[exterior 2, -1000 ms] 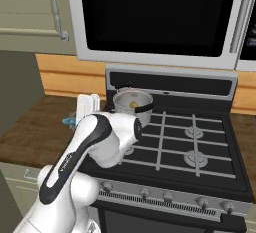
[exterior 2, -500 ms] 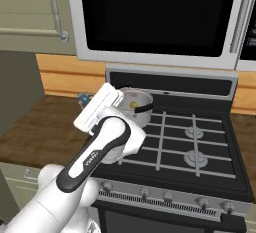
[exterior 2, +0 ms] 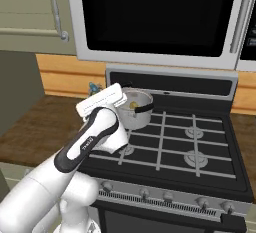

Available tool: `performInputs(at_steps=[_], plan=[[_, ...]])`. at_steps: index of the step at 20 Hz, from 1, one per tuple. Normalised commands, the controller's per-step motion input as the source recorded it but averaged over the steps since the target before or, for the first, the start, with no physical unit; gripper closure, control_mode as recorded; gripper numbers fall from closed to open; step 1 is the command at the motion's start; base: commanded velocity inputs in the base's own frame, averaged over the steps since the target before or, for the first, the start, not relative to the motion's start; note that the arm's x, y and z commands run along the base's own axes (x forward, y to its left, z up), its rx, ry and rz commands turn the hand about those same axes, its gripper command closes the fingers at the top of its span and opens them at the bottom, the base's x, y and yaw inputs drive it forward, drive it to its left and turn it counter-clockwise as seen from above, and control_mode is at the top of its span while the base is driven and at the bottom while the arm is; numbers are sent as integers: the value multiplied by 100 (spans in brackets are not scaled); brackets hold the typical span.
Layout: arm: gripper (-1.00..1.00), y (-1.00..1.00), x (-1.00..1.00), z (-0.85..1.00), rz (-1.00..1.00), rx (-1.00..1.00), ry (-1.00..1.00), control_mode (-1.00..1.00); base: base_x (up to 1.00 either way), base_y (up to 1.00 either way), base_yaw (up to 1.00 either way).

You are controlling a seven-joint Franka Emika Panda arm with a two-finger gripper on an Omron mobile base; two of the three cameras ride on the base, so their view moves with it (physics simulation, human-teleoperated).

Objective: Put the potato and garlic in the pot. Retrieve the spatula and lightly stir the vegetables in the pot.

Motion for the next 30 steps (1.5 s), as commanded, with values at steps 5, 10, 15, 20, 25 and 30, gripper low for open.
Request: performInputs(at_steps=[5, 10, 15, 20, 25, 30], plan=[[100, 0, 18, 0, -46, 11, 2, -100, 0, 0, 0], [100, 1, 2, 1, -31, 5, -4, -100, 0, 0, 0], [100, 0, 6, 12, -23, 4, -8, -100, 0, 0, 0], [100, -1, 21, 1, -11, 2, -9, -100, 0, 0, 0], [100, -13, 63, -1, -2, 14, 1, -100, 0, 0, 0], [100, -7, 73, -34, -1, 20, 11, -100, 0, 0, 0]])
